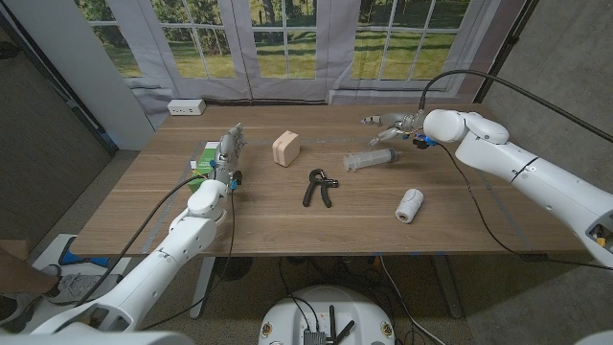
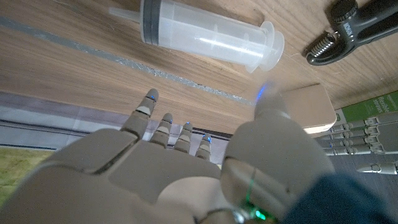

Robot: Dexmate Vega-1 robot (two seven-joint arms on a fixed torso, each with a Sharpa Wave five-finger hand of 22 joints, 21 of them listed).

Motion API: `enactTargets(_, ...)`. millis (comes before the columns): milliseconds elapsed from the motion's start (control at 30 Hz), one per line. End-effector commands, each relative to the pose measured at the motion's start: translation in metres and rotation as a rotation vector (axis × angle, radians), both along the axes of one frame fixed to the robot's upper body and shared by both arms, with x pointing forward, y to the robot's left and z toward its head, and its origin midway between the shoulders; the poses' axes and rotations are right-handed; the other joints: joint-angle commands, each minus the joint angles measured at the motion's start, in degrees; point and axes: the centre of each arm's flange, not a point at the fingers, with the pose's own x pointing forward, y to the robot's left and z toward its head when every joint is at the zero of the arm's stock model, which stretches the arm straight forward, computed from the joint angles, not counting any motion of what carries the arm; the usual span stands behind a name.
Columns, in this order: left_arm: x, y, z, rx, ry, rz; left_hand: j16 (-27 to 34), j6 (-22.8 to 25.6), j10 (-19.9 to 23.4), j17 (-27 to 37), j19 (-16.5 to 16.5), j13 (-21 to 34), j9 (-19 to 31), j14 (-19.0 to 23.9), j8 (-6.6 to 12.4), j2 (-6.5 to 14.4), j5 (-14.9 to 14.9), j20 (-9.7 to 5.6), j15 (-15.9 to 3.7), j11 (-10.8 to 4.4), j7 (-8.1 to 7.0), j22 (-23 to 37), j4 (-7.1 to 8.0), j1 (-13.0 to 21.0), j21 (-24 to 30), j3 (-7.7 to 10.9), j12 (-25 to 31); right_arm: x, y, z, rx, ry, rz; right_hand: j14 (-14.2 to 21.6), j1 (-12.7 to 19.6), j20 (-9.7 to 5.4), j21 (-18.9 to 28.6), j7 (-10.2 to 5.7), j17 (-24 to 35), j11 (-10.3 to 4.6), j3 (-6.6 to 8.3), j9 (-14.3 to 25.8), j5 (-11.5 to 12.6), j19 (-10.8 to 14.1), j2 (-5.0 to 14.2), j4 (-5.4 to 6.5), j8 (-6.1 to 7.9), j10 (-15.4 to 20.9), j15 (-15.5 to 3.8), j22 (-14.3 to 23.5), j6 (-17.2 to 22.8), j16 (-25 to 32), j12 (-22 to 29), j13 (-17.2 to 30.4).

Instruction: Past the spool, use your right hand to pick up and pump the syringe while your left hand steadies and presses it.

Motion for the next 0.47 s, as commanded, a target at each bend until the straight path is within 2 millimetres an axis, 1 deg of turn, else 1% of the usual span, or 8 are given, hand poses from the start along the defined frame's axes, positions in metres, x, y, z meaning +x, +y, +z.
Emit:
enactTargets(33, 0.009, 0.004, -0.001, -0.006, -0.01, -0.01, 0.2, 0.5, 0.0, 0.1, -0.2, 0.1, 0.1, -0.4, -0.05, 4.2, 0.2, -1.79, -1.52, -0.04, 0.16, 0.2, 0.24, 0.8, -0.2, 0.08, 0.1, -0.007, -0.017, -0.01, 0.197, -0.036, 0.008, 0.6, -0.4, -0.57, 0.3, -0.18, 0.0, -0.19, 0.07, 0.0, 0.0, 0.5, 0.23, 0.27, 0.36, 0.9, -0.15, 0.1, 0.8, 0.2, 0.2, 0.2)
enactTargets(200, 0.008, 0.003, 0.001, 0.003, -0.017, -0.009, 0.2, 0.5, 0.0, 0.1, -0.2, 0.1, 0.1, -0.4, -0.05, 4.2, 0.2, -1.79, -1.54, -0.08, 0.17, 0.2, 0.25, 0.9, -0.2, 0.08, 0.1, -0.01, -0.027, -0.011, 0.261, -0.054, 0.016, 1.1, -0.6, -1.19, 0.3, -0.27, -0.2, -0.42, 0.14, 0.0, 0.1, 1.0, 0.48, 0.18, 0.39, 1.8, -0.58, 0.1, 1.6, 0.2, 0.3, 0.2)
enactTargets(267, 0.008, 0.003, 0.001, 0.0, -0.021, -0.008, 0.2, 0.5, 0.0, 0.1, -0.1, 0.1, 0.1, -0.4, -0.03, 4.2, 0.2, -1.8, -1.57, -0.08, 0.11, 0.2, 0.25, 0.9, -0.2, 0.08, 0.1, -0.011, -0.032, -0.012, 0.282, -0.055, 0.022, 1.3, -0.7, -1.66, 0.3, -0.27, -0.3, -0.48, 0.17, 0.0, 0.1, 1.3, 0.57, 0.11, 0.44, 2.0, -0.78, 0.0, 2.0, 0.2, 0.3, 0.2)
enactTargets(367, 0.007, 0.003, 0.0, -0.009, -0.028, -0.01, 0.2, 0.5, 0.0, 0.1, -0.2, 0.1, 0.1, -0.4, -0.03, 4.2, 0.2, -1.8, -1.52, -0.07, 0.14, 0.2, 0.26, 0.9, -0.2, 0.09, 0.1, -0.011, -0.04, -0.015, 0.339, -0.051, 0.05, 1.7, -0.9, -2.38, 0.3, -0.3, -0.4, -0.57, 0.23, 0.0, 0.2, 1.7, 0.78, 0.03, 0.47, 2.3, -1.23, 0.0, 2.7, 0.3, 0.2, 0.1)
enactTargets(467, 0.005, 0.002, -0.002, -0.01, -0.028, -0.014, 0.2, 0.6, 0.0, 0.1, -0.1, 0.1, 0.1, -0.4, -0.03, 4.2, 0.2, -1.8, -1.52, -0.02, 0.22, 0.2, 0.28, 0.9, -0.2, 0.09, 0.1, -0.01, -0.048, -0.018, 0.4, -0.057, 0.074, 2.0, -1.0, -2.71, 0.3, -0.36, -0.4, -0.59, 0.26, -0.1, 0.3, 1.9, 0.84, -0.06, 0.39, 2.7, -1.48, 0.0, 2.9, 0.3, 0.2, 0.1)
